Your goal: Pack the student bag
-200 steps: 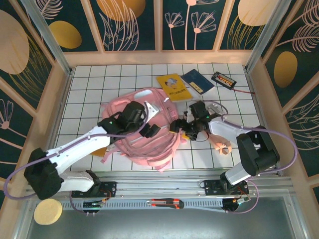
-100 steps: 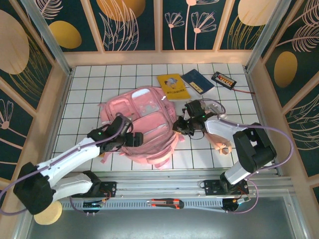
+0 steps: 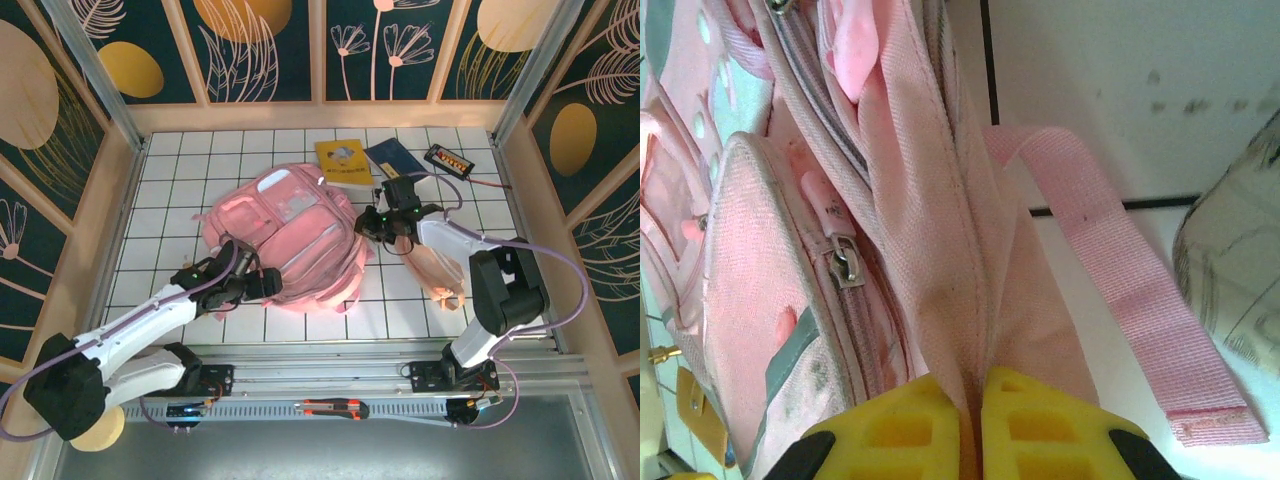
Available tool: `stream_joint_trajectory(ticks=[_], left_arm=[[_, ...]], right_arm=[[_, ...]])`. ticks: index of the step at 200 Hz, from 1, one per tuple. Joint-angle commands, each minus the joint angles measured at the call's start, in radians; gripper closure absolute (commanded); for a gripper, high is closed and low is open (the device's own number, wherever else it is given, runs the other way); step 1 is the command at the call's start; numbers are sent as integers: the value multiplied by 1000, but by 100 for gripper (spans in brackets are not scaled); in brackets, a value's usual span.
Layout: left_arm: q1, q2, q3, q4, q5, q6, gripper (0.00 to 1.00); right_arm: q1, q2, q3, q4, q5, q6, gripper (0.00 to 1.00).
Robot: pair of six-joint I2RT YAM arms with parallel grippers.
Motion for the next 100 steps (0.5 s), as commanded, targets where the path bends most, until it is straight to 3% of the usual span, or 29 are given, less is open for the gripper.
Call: stream_joint_trajectory(ticks=[1,34,72,100], left_arm=[[18,22,1,29,35,7,14],[45,38,37,-3,34,39,14],[50,39,43,7,29,35,14],[50,42,45,-4,4,42,14]], right_arm=[[-37,26,97,30,43,-74,89],[-72,73,162,9,48,-120,82],[-82,58,111,13,-1,-105,56],[-86,29,50,21,-51,-81,52]])
